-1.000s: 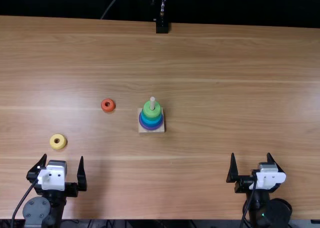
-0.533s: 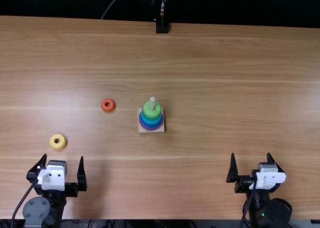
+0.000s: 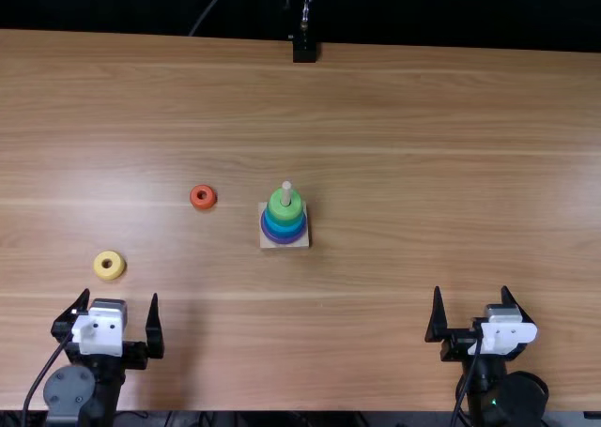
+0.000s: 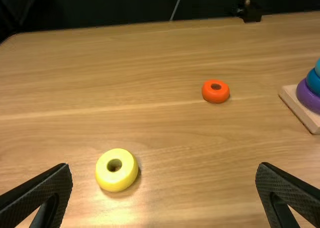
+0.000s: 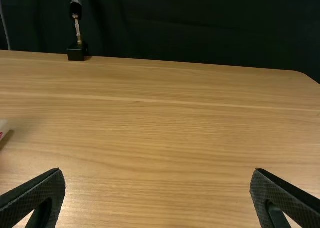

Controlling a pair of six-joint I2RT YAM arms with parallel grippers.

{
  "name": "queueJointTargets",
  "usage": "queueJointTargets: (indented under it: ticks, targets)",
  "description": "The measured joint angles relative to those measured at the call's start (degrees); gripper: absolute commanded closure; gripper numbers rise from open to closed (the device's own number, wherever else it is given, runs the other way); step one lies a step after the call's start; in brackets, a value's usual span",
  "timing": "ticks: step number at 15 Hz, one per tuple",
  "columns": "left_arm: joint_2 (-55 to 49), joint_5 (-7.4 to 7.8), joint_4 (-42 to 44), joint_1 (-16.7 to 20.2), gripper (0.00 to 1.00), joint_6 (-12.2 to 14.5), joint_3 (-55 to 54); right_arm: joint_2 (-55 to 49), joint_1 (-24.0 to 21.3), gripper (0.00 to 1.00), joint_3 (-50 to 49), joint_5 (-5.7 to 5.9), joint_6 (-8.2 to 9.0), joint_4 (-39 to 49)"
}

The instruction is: Build the Hanoi tower: stack the rings onto the peg from bottom to top in this color order: purple, dark blue, light blue, dark green, light green, yellow, orange.

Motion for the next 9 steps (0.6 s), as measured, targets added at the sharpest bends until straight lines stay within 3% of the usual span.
queueJointTargets:
  ticks: [2,7,9]
  targets:
    - [6.5,0.04,-2.2,1.6,0.00,0.0,2.8,0.0,0.0,0.00,0.0,-0.02,0.00,0.0]
    - [25.2,0.44,-2.9,5.0,0.00,0.0,24.3,0.0,0.0,0.00,0.0,-0.04,0.02,0.0]
    - [33.9,0.66,-8.1,9.0,0.00,0.0,31.3,0.0,0.0,0.00,0.0,-0.02,0.04,0.0]
